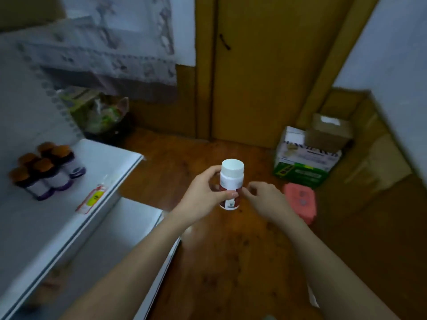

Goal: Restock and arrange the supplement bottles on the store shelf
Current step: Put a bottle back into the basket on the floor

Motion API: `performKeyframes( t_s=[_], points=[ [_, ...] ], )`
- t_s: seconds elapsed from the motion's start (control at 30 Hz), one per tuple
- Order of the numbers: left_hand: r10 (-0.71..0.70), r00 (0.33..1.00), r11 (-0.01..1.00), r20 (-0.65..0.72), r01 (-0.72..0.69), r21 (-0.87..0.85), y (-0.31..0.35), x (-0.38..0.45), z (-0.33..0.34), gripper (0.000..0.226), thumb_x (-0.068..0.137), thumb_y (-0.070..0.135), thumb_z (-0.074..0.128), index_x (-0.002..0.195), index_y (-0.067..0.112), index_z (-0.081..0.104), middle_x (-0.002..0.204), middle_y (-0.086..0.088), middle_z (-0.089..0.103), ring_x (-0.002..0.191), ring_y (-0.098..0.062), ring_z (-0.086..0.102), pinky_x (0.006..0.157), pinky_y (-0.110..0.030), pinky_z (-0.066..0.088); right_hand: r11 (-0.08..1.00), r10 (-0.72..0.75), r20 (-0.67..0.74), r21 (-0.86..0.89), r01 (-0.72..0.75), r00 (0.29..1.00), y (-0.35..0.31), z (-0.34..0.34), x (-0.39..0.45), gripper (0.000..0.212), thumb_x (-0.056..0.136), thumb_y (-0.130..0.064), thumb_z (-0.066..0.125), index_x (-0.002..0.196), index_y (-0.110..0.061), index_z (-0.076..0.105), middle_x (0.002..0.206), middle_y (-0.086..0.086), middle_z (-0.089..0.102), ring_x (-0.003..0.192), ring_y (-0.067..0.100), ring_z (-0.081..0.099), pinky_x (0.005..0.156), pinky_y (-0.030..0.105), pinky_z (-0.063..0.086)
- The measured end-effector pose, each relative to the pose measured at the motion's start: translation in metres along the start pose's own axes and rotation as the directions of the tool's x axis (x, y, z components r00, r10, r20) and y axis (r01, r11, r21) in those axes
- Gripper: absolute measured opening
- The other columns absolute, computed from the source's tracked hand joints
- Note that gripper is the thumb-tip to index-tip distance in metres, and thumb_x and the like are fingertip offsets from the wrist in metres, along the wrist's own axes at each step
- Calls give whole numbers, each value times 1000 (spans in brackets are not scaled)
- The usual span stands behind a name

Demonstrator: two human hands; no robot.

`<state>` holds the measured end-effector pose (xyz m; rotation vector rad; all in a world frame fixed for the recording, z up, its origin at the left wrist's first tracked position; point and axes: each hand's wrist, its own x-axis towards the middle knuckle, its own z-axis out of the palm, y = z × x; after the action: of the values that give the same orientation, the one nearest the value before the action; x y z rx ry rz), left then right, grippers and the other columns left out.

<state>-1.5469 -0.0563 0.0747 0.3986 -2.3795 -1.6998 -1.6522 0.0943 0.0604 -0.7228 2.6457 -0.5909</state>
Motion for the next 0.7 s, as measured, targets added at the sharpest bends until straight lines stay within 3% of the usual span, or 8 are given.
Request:
performKeyframes(
  t_s=[0.2,0.3,0.4,0.5,0.63,0.7],
  points=[
    [4,979,1000,204,2,-28,24,84,154,55,80,19,82,127,26,55,119,16,61,106,-3,60,81,-15,51,981,196,-49,17,-195,979,165,-54,1,37,101,-48,46,81,-19,60,71,-2,59,63,14,55,52,27,35],
    [-9,956,1000,293,16,-21,30,122,236,52,79,17,82,122,22,53,116,12,61,104,-4,59,79,-14,50,949,315,-61,54,-312,947,247,-72,-1,33,99,-47,48,87,-19,62,81,2,65,76,24,63,66,35,50],
    [-35,919,999,393,25,32,29,154,312,53,78,15,83,118,20,49,112,9,58,100,-5,57,75,-15,48,897,434,-55,122,-425,899,322,-80,-9,29,98,-44,49,87,-20,61,79,0,62,78,26,63,69,39,51],
    [-74,856,996,512,36,83,16,182,377,58,76,12,83,118,25,45,111,10,55,103,-9,57,78,-21,49,812,565,-37,205,-547,824,389,-69,-20,27,98,-40,48,79,-22,54,67,-4,52,65,22,53,60,35,43],
    [-89,736,989,671,-15,148,-28,223,456,67,77,6,81,126,31,42,115,14,52,105,-3,54,78,-9,47,656,729,-7,295,-695,685,466,-26,-21,34,102,-36,46,73,-19,53,64,-7,47,53,15,46,50,28,33],
    [-111,658,982,744,-44,186,-58,242,497,63,80,8,79,128,29,45,115,15,54,105,-6,54,79,-8,44,573,789,35,321,-755,614,499,0,-15,35,103,-35,45,72,-19,49,65,-4,49,58,17,45,49,29,29]
  ],
)
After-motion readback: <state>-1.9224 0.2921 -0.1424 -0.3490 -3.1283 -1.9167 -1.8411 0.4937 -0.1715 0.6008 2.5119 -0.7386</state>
